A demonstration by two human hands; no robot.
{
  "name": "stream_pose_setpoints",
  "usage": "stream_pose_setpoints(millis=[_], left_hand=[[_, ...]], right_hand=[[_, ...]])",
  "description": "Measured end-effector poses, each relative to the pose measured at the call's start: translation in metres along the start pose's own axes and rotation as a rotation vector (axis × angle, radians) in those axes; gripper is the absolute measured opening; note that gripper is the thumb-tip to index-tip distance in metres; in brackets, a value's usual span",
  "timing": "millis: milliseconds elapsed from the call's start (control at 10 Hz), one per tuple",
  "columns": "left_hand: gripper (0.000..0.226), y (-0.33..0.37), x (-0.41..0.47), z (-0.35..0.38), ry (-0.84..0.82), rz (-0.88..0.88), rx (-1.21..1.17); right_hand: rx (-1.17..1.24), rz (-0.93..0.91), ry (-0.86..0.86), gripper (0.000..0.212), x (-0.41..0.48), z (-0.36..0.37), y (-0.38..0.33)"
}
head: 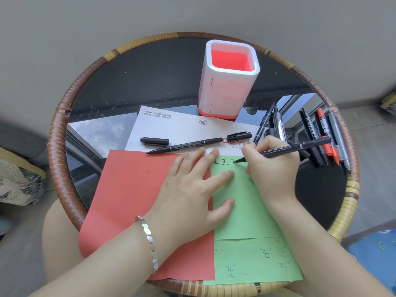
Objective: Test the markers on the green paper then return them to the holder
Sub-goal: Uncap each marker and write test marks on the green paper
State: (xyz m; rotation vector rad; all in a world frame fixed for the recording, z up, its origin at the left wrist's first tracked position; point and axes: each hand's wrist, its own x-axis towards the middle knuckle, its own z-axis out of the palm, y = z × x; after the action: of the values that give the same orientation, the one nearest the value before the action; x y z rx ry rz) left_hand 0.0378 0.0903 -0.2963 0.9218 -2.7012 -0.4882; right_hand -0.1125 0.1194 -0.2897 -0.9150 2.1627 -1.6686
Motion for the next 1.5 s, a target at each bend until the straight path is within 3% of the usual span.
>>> stream_pose_setpoints(millis=[700,900,1200,1300,1400,1500], left_hand=[[0.045,-0.001,0.000,0.000,0.004,0.006,0.007],[0.046,0.000,0.000,0.000,-0.002,0.001,0.007],[0.046,0.001,-0.001,-0.001,-0.016,0.021,0.055],[0.046,0.003,0.001,-0.005,-0.026,0.032,0.070],[0.044,0.007,0.005,-0.008,-0.024,0.061,0.112],[0.042,0.010,0.010,-0.006,-0.021,0.056,0.116]], right_hand=[[-0.022,-0.032,-0.052,0.030,-0.001,0.000,-0.004],[-0.003,0.011,0.020,0.024,0.002,-0.002,0.003],[0.141,-0.020,0.090,0.033,0.003,-0.007,0.000],[0.177,-0.049,0.018,0.031,0.001,-0.011,-0.004],[0.192,-0.082,-0.162,0.014,0.000,-0.031,-0.010],[0.073,-0.168,-0.259,0.017,-0.001,-0.055,-0.008]])
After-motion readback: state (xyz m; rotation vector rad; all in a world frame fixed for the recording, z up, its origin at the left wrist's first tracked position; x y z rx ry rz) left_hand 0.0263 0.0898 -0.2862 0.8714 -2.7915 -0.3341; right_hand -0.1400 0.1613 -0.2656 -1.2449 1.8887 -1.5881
